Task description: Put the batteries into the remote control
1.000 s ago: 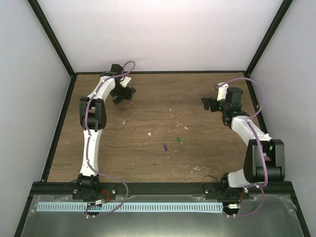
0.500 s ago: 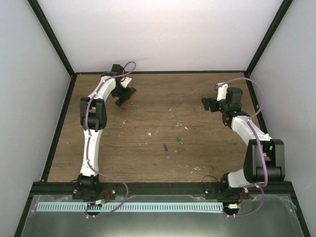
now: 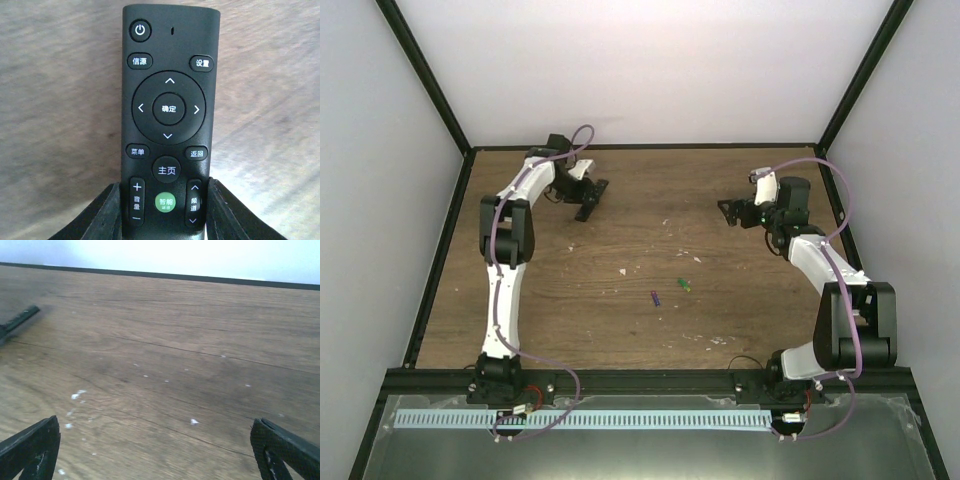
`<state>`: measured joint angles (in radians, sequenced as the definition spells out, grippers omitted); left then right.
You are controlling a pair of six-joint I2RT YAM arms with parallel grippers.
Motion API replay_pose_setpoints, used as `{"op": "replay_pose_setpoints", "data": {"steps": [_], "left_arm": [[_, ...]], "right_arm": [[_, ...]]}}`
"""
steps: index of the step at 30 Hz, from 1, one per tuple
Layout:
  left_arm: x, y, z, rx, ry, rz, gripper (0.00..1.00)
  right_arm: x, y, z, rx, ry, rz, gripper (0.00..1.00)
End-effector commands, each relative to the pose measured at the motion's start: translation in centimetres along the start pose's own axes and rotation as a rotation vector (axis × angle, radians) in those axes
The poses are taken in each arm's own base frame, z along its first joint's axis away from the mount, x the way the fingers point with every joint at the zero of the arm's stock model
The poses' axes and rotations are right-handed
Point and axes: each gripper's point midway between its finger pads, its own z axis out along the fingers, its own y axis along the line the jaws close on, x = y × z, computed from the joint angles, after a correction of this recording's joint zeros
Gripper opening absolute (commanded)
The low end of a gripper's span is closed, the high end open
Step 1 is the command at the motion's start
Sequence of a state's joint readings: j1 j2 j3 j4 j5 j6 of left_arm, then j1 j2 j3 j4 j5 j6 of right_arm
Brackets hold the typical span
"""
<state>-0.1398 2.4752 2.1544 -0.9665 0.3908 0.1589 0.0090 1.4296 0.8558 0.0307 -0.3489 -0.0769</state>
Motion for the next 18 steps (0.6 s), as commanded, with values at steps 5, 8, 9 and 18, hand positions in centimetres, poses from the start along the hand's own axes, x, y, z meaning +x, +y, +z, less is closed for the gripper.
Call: {"op": "replay_pose_setpoints", "data": {"steps": [5,8,9,18], "left_arm": [[-3.7,-6.8,-5.6,0.226,-0.184,-0.098,0.26],[-3.8,-8.9,-5.9,0.199,-0.194,-0.115,0.27],[-4.0,-9.9,-6.1,0.216,-0.2,-0.124,0.27],[-4.1,-15.8,-7.2,0.274,-0.293,-0.274,0.26]], "right_arm": [[-2.1,7.1,-0.2,-0.324,-0.057,0.032,0.94],[-2.3,9.7,0.6,-0.398,-0.024,0.078,0.94],[-2.3,10.4,1.0,-0.426,-0.007,0.103,0.94],[-3.9,16.0,3.1,-0.617,0.078,0.215,0.91]]}}
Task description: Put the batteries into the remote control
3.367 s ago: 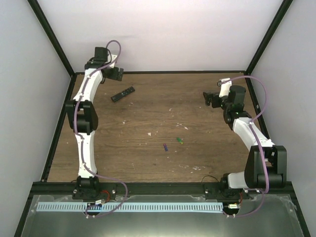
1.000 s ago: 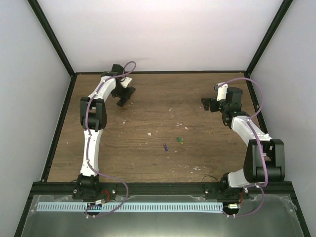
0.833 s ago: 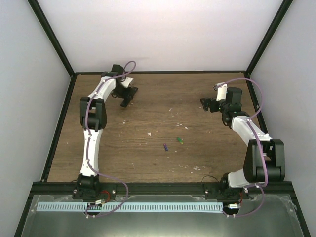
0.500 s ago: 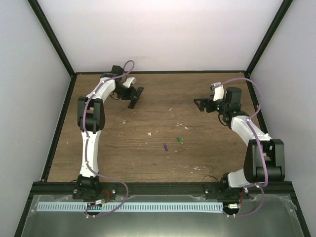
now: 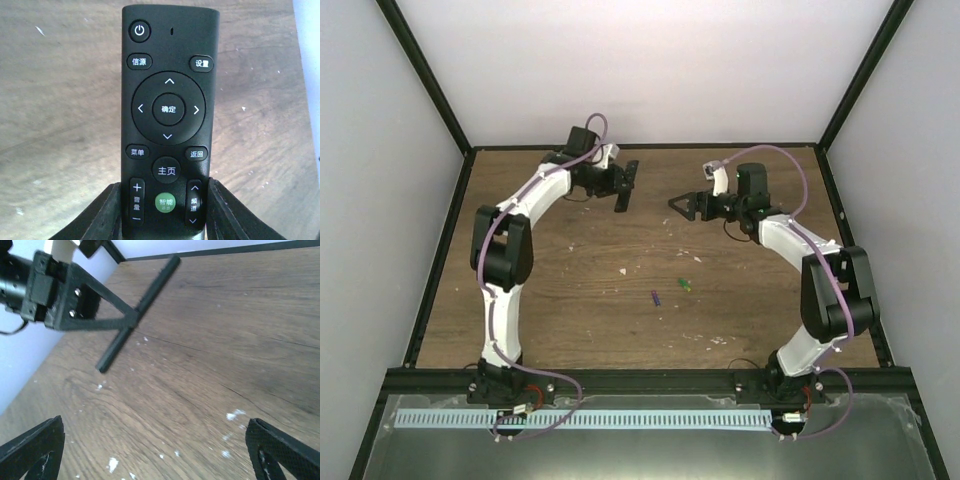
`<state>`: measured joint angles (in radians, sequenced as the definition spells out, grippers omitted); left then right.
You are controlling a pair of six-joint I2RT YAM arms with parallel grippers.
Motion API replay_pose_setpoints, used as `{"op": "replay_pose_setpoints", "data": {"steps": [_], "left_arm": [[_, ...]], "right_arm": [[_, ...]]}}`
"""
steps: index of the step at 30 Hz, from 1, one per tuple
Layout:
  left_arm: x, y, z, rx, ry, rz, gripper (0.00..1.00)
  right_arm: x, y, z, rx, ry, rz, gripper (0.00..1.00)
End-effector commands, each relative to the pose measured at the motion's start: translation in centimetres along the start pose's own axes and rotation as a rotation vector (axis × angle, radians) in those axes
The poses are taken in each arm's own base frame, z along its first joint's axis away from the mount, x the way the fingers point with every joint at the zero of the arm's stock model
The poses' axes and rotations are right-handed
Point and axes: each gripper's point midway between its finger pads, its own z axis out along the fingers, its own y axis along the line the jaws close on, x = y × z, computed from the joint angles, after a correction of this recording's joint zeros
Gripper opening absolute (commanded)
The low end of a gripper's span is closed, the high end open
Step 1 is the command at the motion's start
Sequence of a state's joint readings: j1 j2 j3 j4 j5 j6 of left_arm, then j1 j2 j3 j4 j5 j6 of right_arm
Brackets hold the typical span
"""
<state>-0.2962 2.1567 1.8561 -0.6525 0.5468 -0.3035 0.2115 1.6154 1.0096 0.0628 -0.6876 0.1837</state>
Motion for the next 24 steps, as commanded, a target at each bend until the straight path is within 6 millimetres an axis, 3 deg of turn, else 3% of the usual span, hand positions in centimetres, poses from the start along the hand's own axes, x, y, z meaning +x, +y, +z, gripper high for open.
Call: {"op": "replay_pose_setpoints", "data": {"steps": [1,5,8,19,24], "left_arm": [[-0.8,-3.0,-0.8,0.023,-0.097,-0.094,0.25],[0.2,-4.2,-0.8,0.028,-0.137,-0.146,0.21],[0.7,-5.0,-1.1,0.028,-0.16,-0.162,0.19],[1.5,-6.5,-3.1,0.004,-0.246,-0.18,0.11],[1.6,-7.2,-3.3,0.005,-0.254,-0.179,0.1]], "right_arm": [[-2.3,3.4,1.3,-0.125,0.001,0.05,0.9],[-2.6,5.1,3.0,-0.151,0.041,0.052,0.89],[-1.8,5.2,4.0,-0.137,0.084,0.084,0.87],[0.4,6.2,5.9,-0.151,0.189,0.15,0.8],[0.4,7.3,6.8,-0.178,0.201,0.14,0.77]]}}
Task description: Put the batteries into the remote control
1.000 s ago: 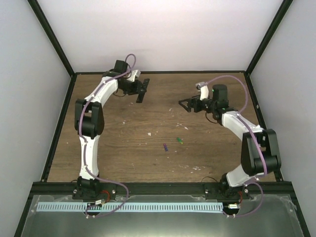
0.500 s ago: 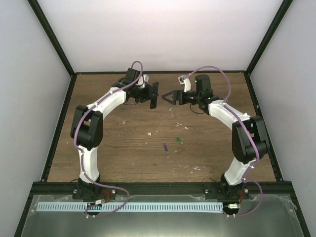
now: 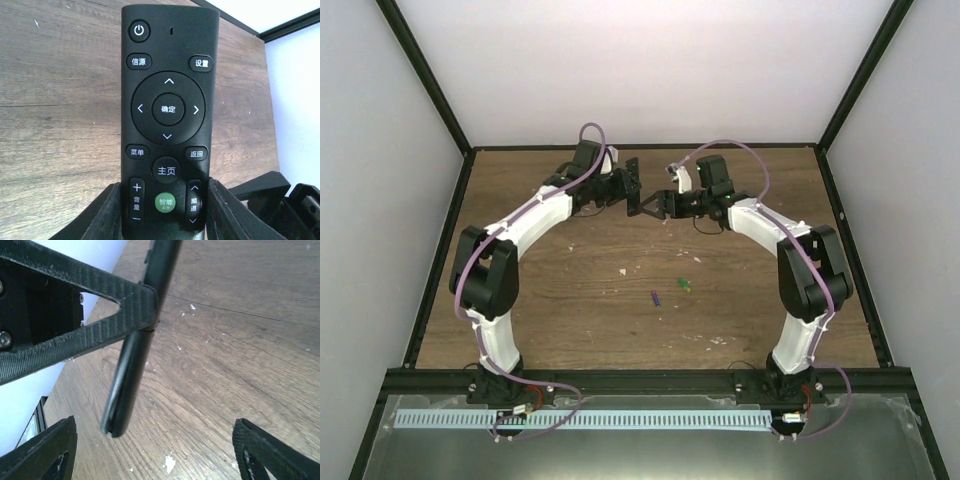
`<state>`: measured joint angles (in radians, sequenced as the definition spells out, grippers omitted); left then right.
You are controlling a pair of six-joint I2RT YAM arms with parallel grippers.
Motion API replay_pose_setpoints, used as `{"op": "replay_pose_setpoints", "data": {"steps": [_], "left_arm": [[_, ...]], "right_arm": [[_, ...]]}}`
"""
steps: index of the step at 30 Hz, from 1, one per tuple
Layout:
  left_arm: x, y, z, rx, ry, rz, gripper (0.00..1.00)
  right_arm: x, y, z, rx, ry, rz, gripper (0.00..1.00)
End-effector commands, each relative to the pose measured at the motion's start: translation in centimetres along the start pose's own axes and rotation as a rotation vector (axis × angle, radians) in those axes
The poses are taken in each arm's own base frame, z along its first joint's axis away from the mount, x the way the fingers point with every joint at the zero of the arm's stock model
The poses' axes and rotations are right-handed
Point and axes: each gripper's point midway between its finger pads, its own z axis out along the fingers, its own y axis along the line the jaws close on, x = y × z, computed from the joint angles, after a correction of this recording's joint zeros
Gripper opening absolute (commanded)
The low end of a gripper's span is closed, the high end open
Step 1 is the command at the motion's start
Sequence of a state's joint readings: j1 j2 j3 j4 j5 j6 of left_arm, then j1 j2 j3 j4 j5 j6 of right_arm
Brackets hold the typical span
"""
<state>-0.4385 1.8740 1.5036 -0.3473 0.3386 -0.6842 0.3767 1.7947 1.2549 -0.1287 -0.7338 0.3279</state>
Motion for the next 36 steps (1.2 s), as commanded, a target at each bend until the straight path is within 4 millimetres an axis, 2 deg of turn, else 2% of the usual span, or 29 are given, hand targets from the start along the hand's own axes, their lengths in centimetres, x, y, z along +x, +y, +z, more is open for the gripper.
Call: {"op": "replay_pose_setpoints", "data": {"steps": [1,7,13,19,36], "left_arm": [[-0.7,-1.7,-1.1,0.023,-0.052,0.002,0.09],[-0.2,-2.2,-1.0,0.011,-0.052,0.006,0.09],[-0.5,-2.6,-1.3,0.003,-0.078,0.01,0.07],[-0.7,-3.1,-1.5,0.001,-0.096,0.003,0.06],[-0.7,-3.3,-1.6,-0.047,-0.156,0.004,0.05]], "right_arm": [[-1.0,2.0,0.8,-0.046,0.006,-0.018,0.76],[-1.2,2.8,1.3,-0.065,0.014,-0.026,0.73],[-0.9,2.8,2.0,-0.07,0.039,-0.02,0.66],[-1.3,3.1,2.4,-0.089,0.054,-0.025,0.5],[-1.6,3.2,2.4,-0.083,0.073,-0.046,0.28]]}}
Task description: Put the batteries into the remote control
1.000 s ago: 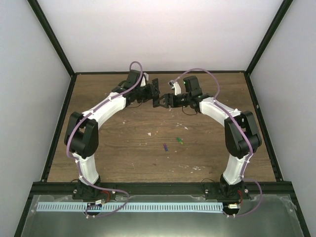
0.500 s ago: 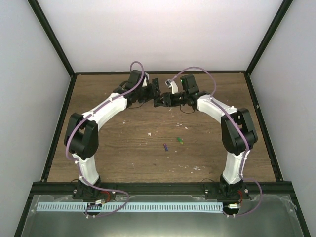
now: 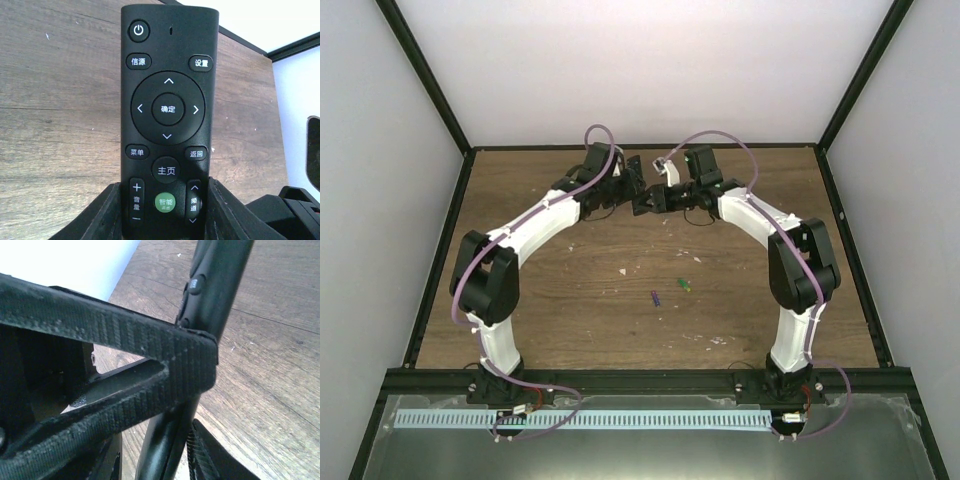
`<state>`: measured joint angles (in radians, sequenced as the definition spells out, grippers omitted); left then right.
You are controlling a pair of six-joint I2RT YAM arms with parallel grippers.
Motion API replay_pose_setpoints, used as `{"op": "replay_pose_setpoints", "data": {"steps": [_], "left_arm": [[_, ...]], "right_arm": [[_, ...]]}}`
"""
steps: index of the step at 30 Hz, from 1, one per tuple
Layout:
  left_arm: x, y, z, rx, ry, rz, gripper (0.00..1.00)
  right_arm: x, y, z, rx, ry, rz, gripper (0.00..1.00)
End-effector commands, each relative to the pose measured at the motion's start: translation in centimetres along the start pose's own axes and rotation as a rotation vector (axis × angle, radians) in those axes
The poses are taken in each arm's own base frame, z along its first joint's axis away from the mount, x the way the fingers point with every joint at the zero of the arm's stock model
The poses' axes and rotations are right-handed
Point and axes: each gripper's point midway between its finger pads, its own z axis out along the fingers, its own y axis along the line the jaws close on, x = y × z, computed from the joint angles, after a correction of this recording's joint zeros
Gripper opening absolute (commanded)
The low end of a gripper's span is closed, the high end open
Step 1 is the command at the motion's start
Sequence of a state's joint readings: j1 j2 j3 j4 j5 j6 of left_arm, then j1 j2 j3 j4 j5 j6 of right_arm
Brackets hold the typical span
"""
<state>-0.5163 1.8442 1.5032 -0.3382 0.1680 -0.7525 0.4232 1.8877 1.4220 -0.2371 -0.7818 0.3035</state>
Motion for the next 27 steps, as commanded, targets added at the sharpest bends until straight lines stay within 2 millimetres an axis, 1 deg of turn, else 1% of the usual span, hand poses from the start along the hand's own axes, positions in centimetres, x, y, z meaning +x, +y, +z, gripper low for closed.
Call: {"op": "replay_pose_setpoints", "data": {"steps": [1,16,20,23,27], "left_arm": [[-1.0,-1.5,-1.3,0.015,-0.064,0.01,0.05],[-1.2,-2.1,-1.1,0.008,-0.084,0.025,0.04],[-1.2,-2.3,-1.0,0.013,-0.084,0.032,0.05],[-1.1,-2.5,-1.0,0.022,-0.082,0.037,0.12],[-1.3,-2.5,-1.2,0.028,-0.094,0.04,0.26]], "right_arm": [[-0.7,0.9,0.2,-0.017,0.006,-0.025,0.27],[-0.7,0.9,0.4,-0.022,0.025,-0.027,0.12],[-0.9,0.9,0.5,-0.027,0.028,-0.025,0.08],[-1.0,0.8,0.6,-0.024,0.027,-0.025,0.06],[-1.0,0.2,0.6,0.011,0.022,-0.03,0.04]]}}
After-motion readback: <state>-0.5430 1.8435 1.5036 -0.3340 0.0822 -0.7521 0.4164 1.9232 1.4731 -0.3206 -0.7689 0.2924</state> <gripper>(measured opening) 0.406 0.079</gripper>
